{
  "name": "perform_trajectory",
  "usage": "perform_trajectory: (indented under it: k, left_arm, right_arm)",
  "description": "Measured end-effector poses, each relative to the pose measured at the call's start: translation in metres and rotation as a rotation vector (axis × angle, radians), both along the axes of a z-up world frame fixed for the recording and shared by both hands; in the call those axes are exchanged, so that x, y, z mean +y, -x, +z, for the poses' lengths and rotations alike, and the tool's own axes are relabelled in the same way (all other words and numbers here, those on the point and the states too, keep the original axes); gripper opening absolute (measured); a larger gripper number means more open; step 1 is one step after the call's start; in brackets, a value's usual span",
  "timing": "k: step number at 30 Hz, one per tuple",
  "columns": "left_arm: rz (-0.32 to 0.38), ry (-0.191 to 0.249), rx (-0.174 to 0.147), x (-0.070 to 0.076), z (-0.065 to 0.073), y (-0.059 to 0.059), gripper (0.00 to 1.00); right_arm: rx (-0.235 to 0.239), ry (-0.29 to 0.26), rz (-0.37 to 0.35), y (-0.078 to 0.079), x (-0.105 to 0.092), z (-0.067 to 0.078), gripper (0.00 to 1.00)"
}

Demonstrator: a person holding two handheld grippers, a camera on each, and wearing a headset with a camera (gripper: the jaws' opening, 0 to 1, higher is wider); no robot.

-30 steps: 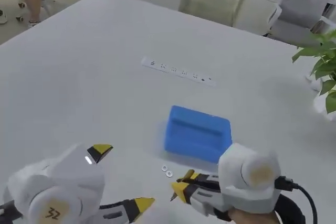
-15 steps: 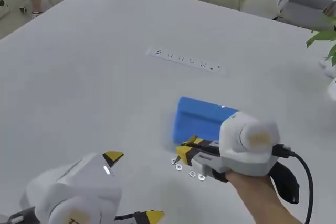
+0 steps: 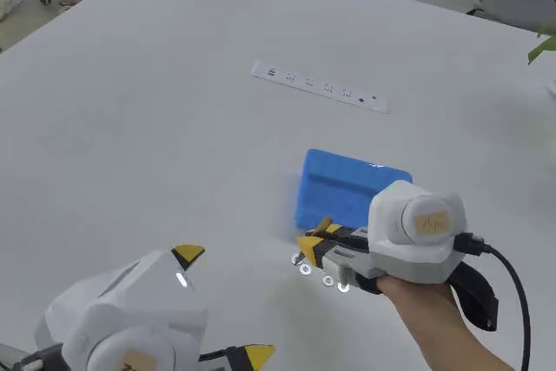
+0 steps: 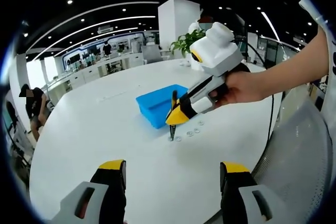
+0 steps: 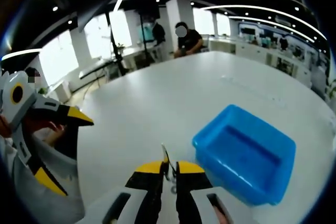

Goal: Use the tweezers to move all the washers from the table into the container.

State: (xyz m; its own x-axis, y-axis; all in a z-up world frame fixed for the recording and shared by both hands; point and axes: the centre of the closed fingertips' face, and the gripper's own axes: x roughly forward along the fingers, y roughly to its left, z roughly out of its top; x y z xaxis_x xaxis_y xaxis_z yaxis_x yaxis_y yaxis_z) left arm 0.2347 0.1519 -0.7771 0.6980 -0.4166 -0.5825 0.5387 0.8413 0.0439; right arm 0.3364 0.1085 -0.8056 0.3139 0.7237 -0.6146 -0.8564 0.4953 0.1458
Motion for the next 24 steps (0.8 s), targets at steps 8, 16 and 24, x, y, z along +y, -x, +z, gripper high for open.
perform_trajectory:
  k: [8, 16, 24]
  left_arm:
    - [0.003, 0.009, -0.001, 0.000, 0.001, 0.000, 0.73]
    - [0.008, 0.000, -0.011, 0.001, 0.003, -0.001, 0.73]
    - [0.014, -0.004, -0.018, 0.002, 0.003, -0.002, 0.73]
  right_arm:
    - [-0.008, 0.024, 0.019, 0.000, 0.001, -0.004, 0.05]
    - [0.000, 0.035, -0.008, -0.001, -0.003, -0.008, 0.04]
    - [-0.005, 0.111, 0.011, 0.010, -0.006, -0.024, 0.03]
